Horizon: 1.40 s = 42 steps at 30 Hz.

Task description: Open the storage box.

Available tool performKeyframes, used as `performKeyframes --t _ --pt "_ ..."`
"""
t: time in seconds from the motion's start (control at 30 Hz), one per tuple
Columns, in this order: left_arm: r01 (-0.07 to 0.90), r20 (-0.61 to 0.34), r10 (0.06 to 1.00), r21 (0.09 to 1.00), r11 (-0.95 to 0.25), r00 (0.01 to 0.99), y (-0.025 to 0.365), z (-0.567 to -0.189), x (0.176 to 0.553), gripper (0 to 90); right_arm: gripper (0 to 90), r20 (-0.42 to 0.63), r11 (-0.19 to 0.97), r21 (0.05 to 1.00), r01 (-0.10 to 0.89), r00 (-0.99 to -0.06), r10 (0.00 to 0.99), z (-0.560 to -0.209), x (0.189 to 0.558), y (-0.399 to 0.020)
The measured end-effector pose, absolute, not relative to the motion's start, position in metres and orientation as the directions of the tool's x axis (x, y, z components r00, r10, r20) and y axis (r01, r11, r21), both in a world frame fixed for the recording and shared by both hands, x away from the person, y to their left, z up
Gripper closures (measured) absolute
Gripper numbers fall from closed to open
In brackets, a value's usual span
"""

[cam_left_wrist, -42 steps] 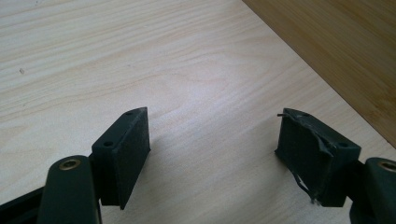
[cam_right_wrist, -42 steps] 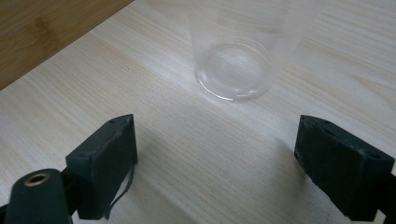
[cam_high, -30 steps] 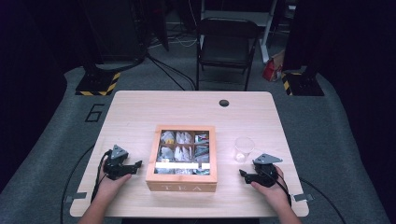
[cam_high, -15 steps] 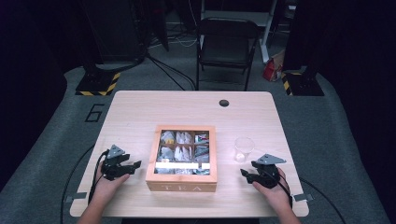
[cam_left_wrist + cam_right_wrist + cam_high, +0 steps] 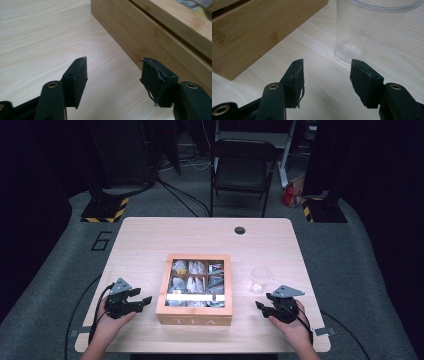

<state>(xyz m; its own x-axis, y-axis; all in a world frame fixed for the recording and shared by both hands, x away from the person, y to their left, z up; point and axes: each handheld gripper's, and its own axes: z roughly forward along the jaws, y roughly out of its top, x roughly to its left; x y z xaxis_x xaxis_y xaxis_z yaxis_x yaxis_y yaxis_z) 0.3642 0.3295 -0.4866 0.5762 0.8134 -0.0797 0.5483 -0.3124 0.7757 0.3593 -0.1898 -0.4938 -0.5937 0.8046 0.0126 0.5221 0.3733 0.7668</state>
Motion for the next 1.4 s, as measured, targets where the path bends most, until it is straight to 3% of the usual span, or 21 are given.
performKeyframes --t 0.8,1.4 --pt "0.473 -0.088 0.73 0.812 -0.341 0.678 0.325 -0.465 0.314 47.3 45.0 0.024 0.372 0.774 0.512 -0.611 0.791 -0.49 0.355 -0.186" --pt "0.446 -0.099 0.669 0.814 -0.372 0.737 0.313 -0.465 0.305 50.0 44.9 0.032 0.378 0.8 0.467 -0.661 0.749 -0.465 0.339 -0.165"
